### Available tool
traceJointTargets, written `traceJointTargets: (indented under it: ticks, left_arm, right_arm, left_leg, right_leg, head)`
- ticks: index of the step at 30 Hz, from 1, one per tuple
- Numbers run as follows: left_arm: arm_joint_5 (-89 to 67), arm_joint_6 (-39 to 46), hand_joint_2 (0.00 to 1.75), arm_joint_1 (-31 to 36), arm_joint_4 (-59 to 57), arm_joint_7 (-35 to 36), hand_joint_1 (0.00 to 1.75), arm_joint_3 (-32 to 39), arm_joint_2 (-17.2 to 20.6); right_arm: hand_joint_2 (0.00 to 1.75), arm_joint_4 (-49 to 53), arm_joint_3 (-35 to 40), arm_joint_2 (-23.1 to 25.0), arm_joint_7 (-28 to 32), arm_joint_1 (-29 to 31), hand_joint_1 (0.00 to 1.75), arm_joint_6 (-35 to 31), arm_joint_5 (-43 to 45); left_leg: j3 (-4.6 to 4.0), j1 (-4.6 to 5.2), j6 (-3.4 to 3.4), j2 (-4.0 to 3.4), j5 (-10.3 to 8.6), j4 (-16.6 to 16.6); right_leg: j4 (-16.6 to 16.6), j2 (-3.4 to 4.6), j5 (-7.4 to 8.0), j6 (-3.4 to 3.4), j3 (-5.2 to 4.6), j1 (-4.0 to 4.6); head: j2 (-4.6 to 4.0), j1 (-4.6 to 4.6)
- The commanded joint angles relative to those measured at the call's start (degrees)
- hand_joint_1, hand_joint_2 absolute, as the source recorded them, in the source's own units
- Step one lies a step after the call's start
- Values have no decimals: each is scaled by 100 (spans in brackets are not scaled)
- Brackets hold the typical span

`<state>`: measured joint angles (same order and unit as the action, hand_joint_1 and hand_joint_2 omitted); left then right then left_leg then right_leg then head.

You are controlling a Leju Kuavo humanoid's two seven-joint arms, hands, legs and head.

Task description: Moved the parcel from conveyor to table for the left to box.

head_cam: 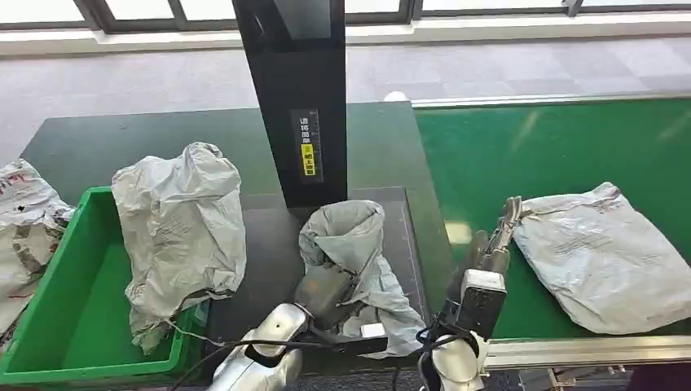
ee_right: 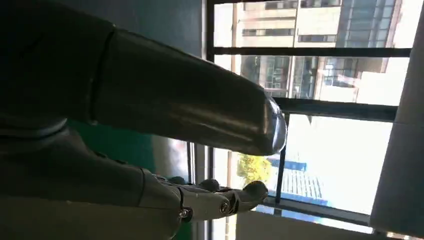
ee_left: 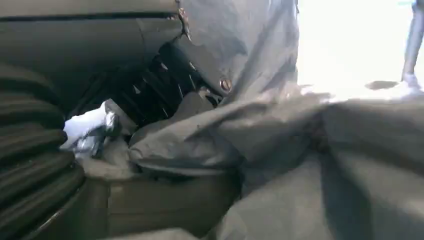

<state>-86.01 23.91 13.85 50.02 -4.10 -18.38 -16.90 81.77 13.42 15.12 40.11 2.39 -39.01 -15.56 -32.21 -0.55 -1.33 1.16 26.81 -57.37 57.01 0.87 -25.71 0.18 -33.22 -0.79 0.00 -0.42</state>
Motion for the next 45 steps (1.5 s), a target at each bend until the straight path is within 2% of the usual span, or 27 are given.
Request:
traceJointTargets:
  ticks: [1, 3, 4, 6, 7, 8, 11, 15, 20, 23, 26, 29, 30, 31, 32, 33, 36, 37, 38, 40, 42, 45]
  left_arm:
    - [-9, 1609, 175, -949, 3681, -324, 175, 870, 98]
    - [130, 1609, 175, -1107, 4442, -1147, 175, 1474, -251]
    - [168, 1609, 175, -1116, 4610, -1315, 175, 1609, -310]
    - [251, 1609, 175, -1132, 4766, -1375, 175, 1650, -310]
    - [335, 1609, 175, -1134, 4838, -1406, 175, 1696, -310]
    - [367, 1609, 175, -1114, 4891, -1407, 175, 1686, -310]
    - [369, 1609, 175, -1046, 4948, -1350, 175, 1674, -310]
    - [585, 1609, 175, -1054, 5297, -1491, 175, 1723, -310]
    - [1087, 1609, 175, -978, 6379, -1875, 175, 1936, -310]
    - [1087, 1609, 175, -978, 6379, -1875, 175, 1936, -310]
    - [1550, 1609, 175, -1008, 6468, -2055, 175, 2272, -310]
    - [1477, 1609, 175, -944, 6184, -1660, 175, 2546, -310]
    - [1516, 1609, 175, -926, 5512, -1658, 175, 2859, -310]
    - [1422, 1609, 175, -824, 5436, -1436, 175, 2897, -310]
    - [1653, 1609, 175, -681, 4691, -1620, 175, 3528, -310]
    - [1433, 1609, 175, -555, 4581, -1400, 175, 3585, -310]
    - [1569, 1609, 175, -472, 4504, -1369, 175, 3742, -310]
    - [1527, 1609, 175, -253, 3974, -1360, 175, 4293, -310]
    - [1670, 1609, 175, 283, 3254, -1859, 175, 4893, -211]
    - [1963, 1609, 175, 111, 3115, -2057, 175, 4984, -310]
    - [1816, 1609, 175, 96, 3159, -1841, 175, 5146, -310]
    - [2047, 1609, 175, 94, 3115, -1978, 175, 5564, -310]
  right_arm:
    - [0, -718, 522, 18, -11, 257, 0, -99, 121]
    - [0, -806, 499, 64, -11, 329, 0, -99, 92]
    - [0, -823, 492, 74, -11, 341, 0, -99, 82]
    - [0, -850, 475, 88, -11, 355, 0, -99, 61]
    - [0, -828, 399, 125, -11, 329, 0, -99, -4]
    - [0, -809, 390, 124, -11, 317, 0, -99, 4]
    - [0, -702, 296, 116, -11, 224, 0, -99, -14]
    - [0, -651, 240, 95, -11, 160, 0, -99, -107]
    - [0, -709, 152, 100, -11, 225, 0, -99, -243]
    - [0, -709, 152, 100, -11, 225, 0, -99, -243]
    - [0, -636, 130, 100, -11, 135, 0, -99, -317]
    - [0, -557, 108, 85, -11, 54, 0, -99, -385]
    - [0, -475, 52, 65, -11, -4, 0, -99, -449]
    - [0, -459, 78, 58, -11, -22, 0, -99, -464]
    - [0, -449, 53, 73, -11, -43, 0, -83, -535]
    - [0, -439, 67, 40, -11, -57, 0, -99, -523]
    - [0, -456, 92, 17, -11, -55, 0, -94, -509]
    - [0, -468, 112, -13, -11, -48, 0, -89, -481]
    - [0, -434, 97, 7, -11, -49, 0, -72, -478]
    - [0, -289, 86, -22, -11, -133, 0, -45, -439]
    - [0, -202, 73, -53, -11, -220, 0, -54, -430]
    - [0, -163, -24, -57, -11, -280, 0, 12, -471]
  left_leg:
    - [5, -3, -2, -37, -5, -3]
    - [-2, -4, 3, -37, -7, -2]
    - [-1, -5, 3, -45, -1, -4]
    - [8, -4, 4, -62, 3, -2]
    - [-12, -6, 0, -29, -9, -10]
    - [-2, -6, 3, -55, -2, -8]
    - [-13, -4, 0, -12, -14, -6]
    - [-12, -3, 5, -18, -16, -3]
    - [-16, -7, 4, -22, -11, -9]
    - [-10, -5, 3, -23, -12, -4]
    - [-5, -4, 3, -7, -16, 0]
    - [-6, -2, 2, -13, -17, 0]
    - [-6, -1, 2, -15, -17, 1]
    - [-7, 0, -1, -3, -18, 1]
    - [2, 2, 0, 5, -24, 11]
    - [1, 1, 1, 7, -27, 14]
    - [2, 1, 0, 10, -31, 16]
    - [-2, 0, 1, 9, -31, 13]
    - [-4, -4, 2, 3, -32, 12]
    - [3, 2, -3, -8, -25, 10]
    - [9, 2, -2, -6, -34, 23]
    - [7, 0, -1, -10, -25, 14]
  right_leg:
    - [7, 23, 12, -3, -41, 4]
    - [9, 25, 16, -7, -45, 6]
    - [11, 31, 12, -7, -46, 7]
    - [8, 43, 11, -8, -42, 7]
    - [14, 26, 16, -6, -53, 7]
    - [12, 39, 14, -8, -50, 9]
    - [11, 8, 10, -5, -51, 5]
    - [6, 6, 13, -4, -49, 5]
    - [10, 6, 11, -7, -54, 7]
    - [9, 7, 9, -8, -51, 6]
    - [4, -7, 8, -7, -44, 6]
    - [5, 3, 11, -6, -47, 4]
    - [5, 2, 12, -6, -48, 3]
    - [6, -6, 9, -6, -48, 1]
    - [-2, -16, 10, -7, -38, 0]
    - [-6, -20, 12, -7, -38, 1]
    - [-9, -25, 14, -8, -38, 1]
    - [-7, -28, 15, -9, -43, 2]
    - [-10, -27, 17, -10, -43, 7]
    - [-1, -7, 14, -12, -48, 0]
    - [-13, -18, 19, -16, -39, 2]
    - [-8, -7, 14, -14, -40, 3]
  head:
    - [0, 0]
    - [0, 0]
    - [0, 0]
    - [0, 0]
    - [0, 0]
    - [0, 0]
    - [0, 0]
    - [0, 0]
    - [0, 0]
    - [0, 0]
    - [0, 0]
    - [0, 2]
    - [0, 0]
    - [0, 0]
    - [0, 0]
    - [0, 0]
    - [0, 0]
    - [0, 0]
    - [0, 0]
    - [0, 0]
    - [0, 0]
    - [0, -2]
